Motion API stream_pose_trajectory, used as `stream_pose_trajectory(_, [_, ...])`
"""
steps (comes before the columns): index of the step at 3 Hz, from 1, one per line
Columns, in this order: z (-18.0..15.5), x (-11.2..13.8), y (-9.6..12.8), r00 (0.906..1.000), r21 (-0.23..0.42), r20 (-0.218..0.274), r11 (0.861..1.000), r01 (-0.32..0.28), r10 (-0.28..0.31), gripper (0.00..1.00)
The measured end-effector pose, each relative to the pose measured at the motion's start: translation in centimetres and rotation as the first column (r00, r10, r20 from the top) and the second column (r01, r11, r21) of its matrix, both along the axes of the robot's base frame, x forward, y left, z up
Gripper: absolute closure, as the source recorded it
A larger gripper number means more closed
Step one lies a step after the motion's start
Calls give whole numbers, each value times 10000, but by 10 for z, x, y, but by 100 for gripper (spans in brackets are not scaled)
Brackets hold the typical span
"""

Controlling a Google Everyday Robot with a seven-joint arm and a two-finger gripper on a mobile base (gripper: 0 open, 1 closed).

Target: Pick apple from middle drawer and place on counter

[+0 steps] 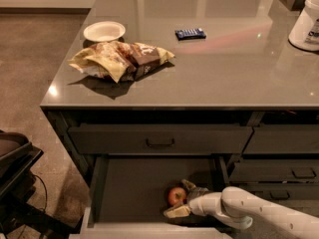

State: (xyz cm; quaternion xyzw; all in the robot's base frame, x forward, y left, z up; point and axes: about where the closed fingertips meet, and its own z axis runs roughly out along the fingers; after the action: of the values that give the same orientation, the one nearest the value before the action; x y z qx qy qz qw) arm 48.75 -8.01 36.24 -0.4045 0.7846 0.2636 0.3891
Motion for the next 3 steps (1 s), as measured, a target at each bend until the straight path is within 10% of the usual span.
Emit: stream_pose_trajectory(3, [0, 0, 0, 10000, 1, 0, 10000, -1, 1, 83])
